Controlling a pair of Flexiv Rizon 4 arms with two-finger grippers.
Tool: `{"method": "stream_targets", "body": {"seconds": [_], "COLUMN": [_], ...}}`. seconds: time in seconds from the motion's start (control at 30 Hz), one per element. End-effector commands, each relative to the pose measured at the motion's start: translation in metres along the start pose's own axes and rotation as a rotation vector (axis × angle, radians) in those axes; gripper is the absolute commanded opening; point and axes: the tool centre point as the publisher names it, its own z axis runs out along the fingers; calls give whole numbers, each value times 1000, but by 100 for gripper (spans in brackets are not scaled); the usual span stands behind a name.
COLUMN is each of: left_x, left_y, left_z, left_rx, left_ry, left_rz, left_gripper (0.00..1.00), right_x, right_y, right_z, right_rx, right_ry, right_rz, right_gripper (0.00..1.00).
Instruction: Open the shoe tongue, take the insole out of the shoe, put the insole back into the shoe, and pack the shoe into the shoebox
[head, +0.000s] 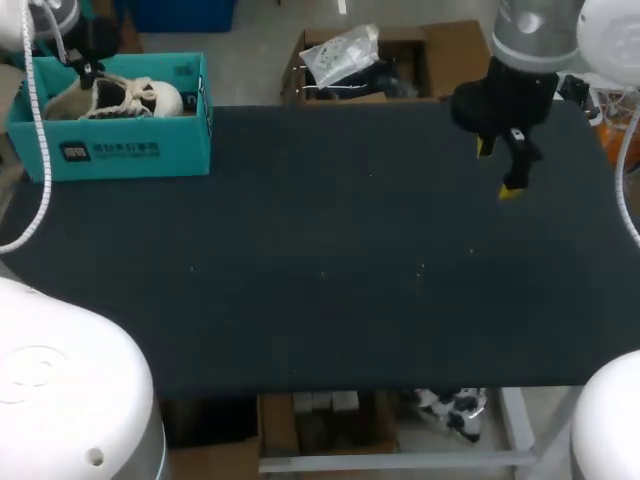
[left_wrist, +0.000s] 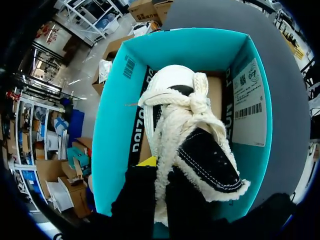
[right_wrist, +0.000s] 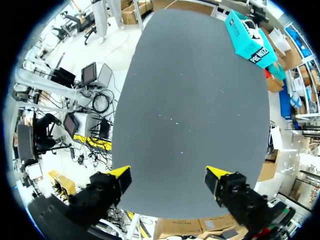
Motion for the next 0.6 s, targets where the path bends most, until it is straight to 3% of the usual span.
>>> {"method": "stream_targets", "body": {"seconds": [0.03,0.3,0.47,0.5,0.53,0.6], "left_x": [-11,-6,-7,-8,-10,-13], "left_y": [-7,-4,-3,-3,-3,-4], "left_z": [34,52,66,65,62,51], "left_rx": [-28,-25,-77,-70,-60,-38], "left_ry": [61,177,156,159,158,146], "left_rz": [18,85,61,48,29,-2], "left_gripper": [0,0,0,67,100,100], "right_x": [0,0,0,0,0,0], "right_y": [0,0,0,0,0,0], "right_z": [0,0,0,0,0,0], "right_rx": [1,1,1,1,1,1], "right_ry": [1,1,1,1,1,1], "right_rz": [1,1,1,1,1,1], "right_gripper": [100,100,100,100,100,100]}}
